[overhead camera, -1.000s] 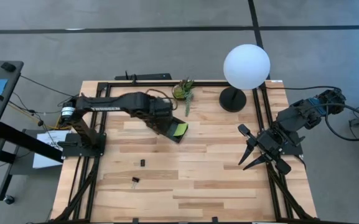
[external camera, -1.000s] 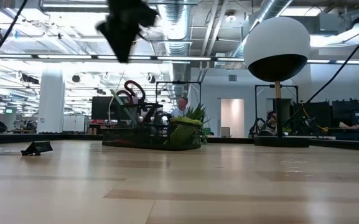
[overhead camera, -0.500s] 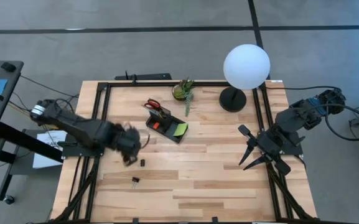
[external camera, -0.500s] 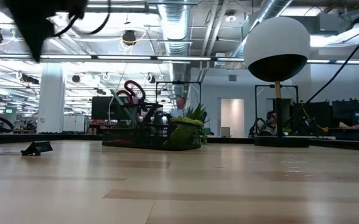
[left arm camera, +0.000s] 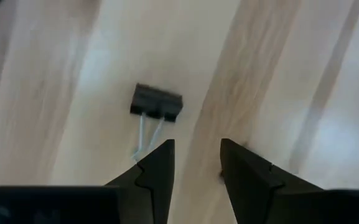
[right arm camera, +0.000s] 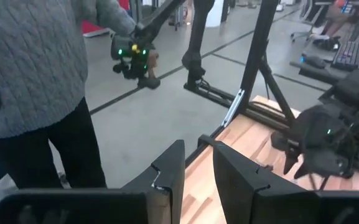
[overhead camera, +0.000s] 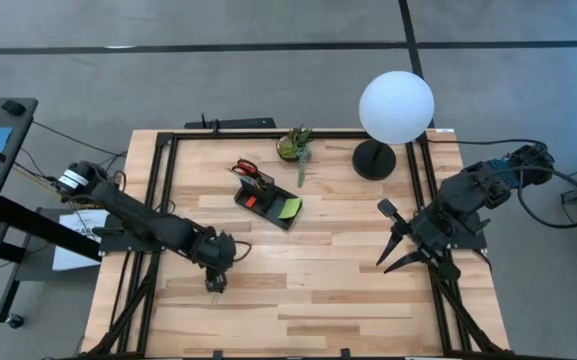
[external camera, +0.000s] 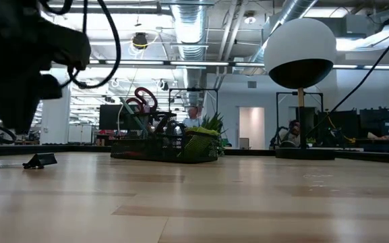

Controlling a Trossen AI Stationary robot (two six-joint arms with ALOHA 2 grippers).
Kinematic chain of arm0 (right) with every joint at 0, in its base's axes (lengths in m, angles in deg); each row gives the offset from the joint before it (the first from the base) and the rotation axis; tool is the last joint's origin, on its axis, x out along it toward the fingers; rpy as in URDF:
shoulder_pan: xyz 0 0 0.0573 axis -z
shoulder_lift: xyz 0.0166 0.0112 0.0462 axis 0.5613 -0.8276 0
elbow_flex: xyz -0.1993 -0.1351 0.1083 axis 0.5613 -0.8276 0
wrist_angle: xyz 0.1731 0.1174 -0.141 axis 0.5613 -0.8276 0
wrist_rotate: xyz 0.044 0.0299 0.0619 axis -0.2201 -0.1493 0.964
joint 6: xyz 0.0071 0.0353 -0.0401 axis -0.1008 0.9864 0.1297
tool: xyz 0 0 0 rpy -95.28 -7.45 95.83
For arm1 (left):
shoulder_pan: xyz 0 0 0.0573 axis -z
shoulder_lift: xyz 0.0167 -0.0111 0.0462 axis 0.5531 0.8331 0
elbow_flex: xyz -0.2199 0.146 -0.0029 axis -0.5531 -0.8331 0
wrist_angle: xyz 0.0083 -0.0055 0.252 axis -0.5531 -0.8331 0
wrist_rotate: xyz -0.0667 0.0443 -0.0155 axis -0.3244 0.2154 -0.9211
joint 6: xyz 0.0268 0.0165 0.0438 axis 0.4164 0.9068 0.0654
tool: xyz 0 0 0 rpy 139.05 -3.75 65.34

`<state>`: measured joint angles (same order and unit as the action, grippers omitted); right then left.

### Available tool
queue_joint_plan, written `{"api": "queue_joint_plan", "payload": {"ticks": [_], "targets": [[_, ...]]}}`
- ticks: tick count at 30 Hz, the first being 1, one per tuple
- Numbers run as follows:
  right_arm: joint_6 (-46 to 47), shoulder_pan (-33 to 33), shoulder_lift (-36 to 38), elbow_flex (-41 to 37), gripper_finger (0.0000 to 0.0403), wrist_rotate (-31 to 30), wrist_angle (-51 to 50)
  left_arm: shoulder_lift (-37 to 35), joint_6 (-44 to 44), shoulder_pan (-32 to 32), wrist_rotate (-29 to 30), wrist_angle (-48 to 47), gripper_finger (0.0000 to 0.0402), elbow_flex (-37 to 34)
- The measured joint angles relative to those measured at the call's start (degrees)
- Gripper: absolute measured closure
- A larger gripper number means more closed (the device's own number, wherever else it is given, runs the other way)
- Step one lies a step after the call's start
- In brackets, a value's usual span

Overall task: Pick and place office supplies into organizer
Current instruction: Put the top binder clip into the black desk organizer

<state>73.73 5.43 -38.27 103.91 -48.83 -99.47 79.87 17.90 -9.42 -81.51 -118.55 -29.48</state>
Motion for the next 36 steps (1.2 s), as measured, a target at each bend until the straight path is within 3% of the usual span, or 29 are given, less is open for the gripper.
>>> {"api": "queue_joint_plan", "payload": {"ticks": [3,7,11,17,23,32,36], "targets": [[0.0,0.4,-0.7,0.0,0.0327,0.0,0.6,3.3,8.5,0.0,0.4,0.7,0.0278,0.1],[0.4,0.8,-1.7,0.0,0.0327,0.0,2.5,6.9,12.8,-0.1,1.0,1.1,0.0278,0.6],[1.0,1.3,-2.6,-0.1,0.0327,0.0,2.6,8.0,5.6,-0.1,0.8,0.3,0.0278,1.4],[1.7,2.3,-3.5,0.0,0.0327,0.0,3.0,5.2,-17.8,-2.0,2.3,-5.6,0.0278,1.5],[6.1,2.2,-4.2,-1.0,0.0327,0.0,3.5,2.2,-28.6,-3.1,2.0,-3.4,0.0278,1.6],[9.5,2.3,-7.7,-2.0,0.0327,0.1,3.7,2.2,-24.8,-3.1,7.6,2.6,0.0278,1.6],[9.5,2.9,-10.2,-2.0,0.0327,0.1,3.8,2.2,-19.2,-3.5,10.6,2.6,0.0278,1.6]]}}
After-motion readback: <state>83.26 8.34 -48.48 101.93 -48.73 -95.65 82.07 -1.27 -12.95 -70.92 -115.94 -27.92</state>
